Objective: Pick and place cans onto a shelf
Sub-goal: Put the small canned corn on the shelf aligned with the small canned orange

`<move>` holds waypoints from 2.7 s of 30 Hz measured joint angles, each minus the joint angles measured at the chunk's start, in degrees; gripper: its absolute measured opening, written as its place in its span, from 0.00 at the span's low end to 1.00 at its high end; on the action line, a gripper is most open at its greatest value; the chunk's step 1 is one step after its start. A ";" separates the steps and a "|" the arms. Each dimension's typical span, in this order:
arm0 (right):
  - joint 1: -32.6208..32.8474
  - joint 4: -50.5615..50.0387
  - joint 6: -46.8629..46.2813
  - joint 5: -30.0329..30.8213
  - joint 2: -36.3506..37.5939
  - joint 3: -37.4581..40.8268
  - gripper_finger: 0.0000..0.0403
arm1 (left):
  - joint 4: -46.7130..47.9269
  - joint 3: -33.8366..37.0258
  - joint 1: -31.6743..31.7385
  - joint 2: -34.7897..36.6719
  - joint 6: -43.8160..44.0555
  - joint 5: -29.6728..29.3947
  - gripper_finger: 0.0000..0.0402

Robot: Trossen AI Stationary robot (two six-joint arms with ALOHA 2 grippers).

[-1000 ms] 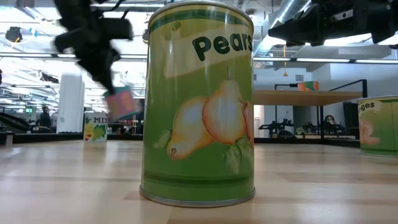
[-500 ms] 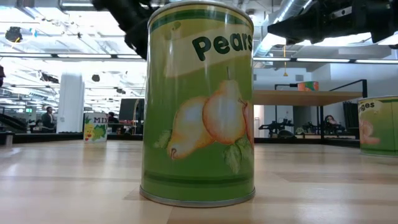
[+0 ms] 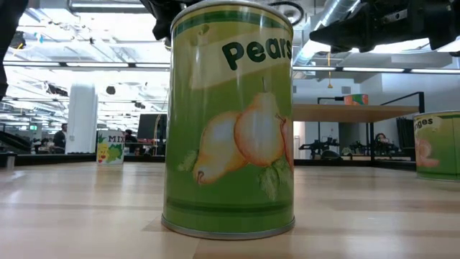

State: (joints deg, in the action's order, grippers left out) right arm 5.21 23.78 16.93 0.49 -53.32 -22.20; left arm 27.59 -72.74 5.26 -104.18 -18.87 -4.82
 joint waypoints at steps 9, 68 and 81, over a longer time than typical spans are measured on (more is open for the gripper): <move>0.00 -0.95 0.02 0.00 -0.02 -0.02 0.02 | -0.24 -0.44 0.02 0.18 1.75 0.00 0.10; -6.02 -51.06 -4.36 9.98 -54.94 -52.58 0.39 | -67.10 57.43 0.85 43.10 13.62 2.82 0.03; -7.26 -52.86 -6.38 10.12 -56.78 -54.47 0.24 | -67.02 57.43 0.85 43.10 13.62 2.64 0.03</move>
State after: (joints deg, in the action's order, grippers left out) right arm -2.04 -29.08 10.55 10.61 -110.10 -76.66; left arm -39.43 -15.31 6.11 -61.08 -5.26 -2.17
